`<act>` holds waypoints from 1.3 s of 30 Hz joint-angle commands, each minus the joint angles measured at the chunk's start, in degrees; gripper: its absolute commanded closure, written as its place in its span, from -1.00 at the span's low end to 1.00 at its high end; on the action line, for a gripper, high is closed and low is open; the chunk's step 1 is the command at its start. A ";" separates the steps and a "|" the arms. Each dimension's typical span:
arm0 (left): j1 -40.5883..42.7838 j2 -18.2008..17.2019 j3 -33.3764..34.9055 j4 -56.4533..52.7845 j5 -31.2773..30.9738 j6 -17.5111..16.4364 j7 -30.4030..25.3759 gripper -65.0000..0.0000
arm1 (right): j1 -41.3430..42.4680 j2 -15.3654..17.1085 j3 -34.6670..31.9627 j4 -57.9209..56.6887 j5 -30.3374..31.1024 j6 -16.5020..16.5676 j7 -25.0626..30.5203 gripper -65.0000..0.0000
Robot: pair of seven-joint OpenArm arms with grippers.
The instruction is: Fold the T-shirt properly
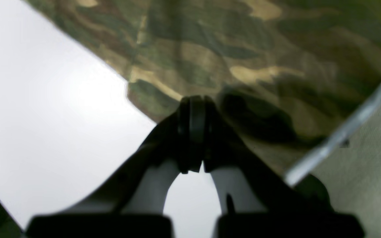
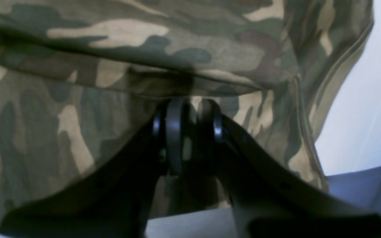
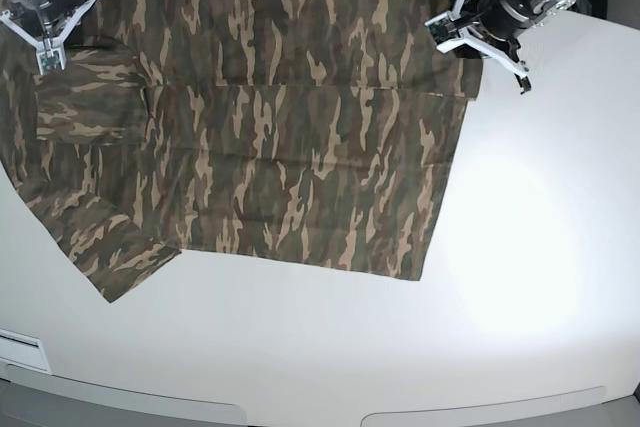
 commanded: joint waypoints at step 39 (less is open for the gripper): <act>-57.16 27.89 -18.36 -76.43 -41.03 -12.76 -17.94 0.03 | 9.86 0.52 0.20 6.88 -9.31 -6.21 1.64 0.16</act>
